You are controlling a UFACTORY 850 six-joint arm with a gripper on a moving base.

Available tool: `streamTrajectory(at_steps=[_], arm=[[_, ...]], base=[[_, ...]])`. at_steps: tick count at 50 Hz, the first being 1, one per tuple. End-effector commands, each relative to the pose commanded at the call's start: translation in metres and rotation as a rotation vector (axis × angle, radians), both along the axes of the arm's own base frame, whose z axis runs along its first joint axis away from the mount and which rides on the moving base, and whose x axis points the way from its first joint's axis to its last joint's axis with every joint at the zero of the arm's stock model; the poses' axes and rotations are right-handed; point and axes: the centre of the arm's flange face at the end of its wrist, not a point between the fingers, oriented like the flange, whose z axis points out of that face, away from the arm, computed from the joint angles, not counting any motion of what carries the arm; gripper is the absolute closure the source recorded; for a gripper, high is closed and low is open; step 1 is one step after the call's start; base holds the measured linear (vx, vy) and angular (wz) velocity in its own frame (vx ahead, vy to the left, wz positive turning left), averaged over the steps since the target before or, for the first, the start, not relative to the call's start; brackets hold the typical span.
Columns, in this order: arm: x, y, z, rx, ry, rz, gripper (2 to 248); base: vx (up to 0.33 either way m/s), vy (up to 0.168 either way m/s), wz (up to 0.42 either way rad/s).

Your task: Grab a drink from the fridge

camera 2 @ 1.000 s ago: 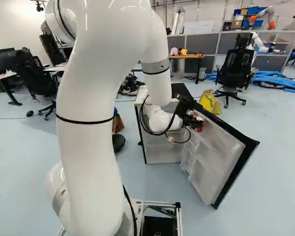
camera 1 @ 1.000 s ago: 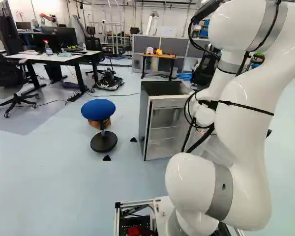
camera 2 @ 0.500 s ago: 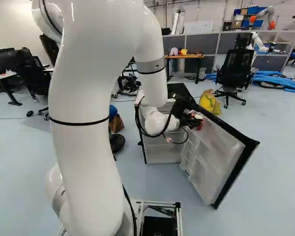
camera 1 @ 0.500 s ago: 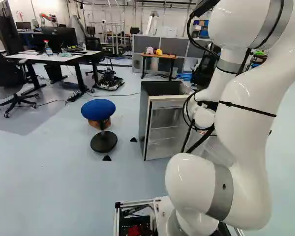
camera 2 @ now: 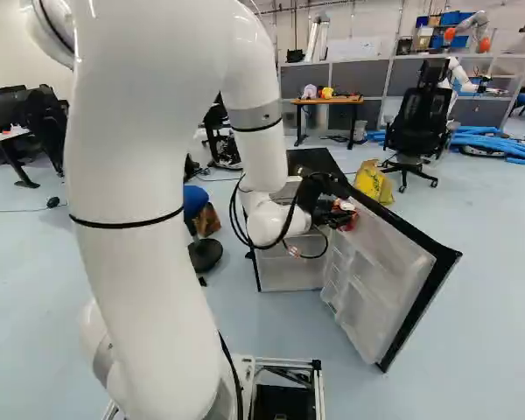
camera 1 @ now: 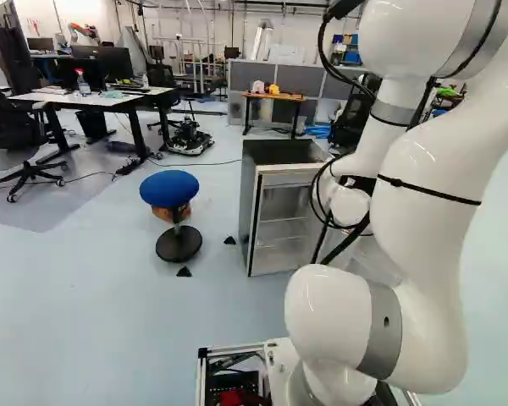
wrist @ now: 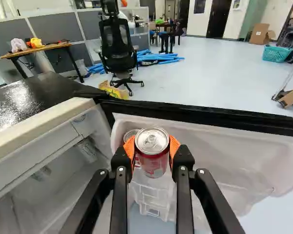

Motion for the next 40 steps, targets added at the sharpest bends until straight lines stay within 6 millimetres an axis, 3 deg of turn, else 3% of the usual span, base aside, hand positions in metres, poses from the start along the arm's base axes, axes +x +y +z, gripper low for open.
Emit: streamTrajectory(at_steps=[15, 40], arm=[[-0.017, 0.025, 0.003, 0.004, 0.011, 0.043, 158], [-0.050, 0.067, 0.024, -0.007, -0.006, 0.160, 158]], base=[[0.000, 0.000, 0.000], [0.000, 0.000, 0.000]])
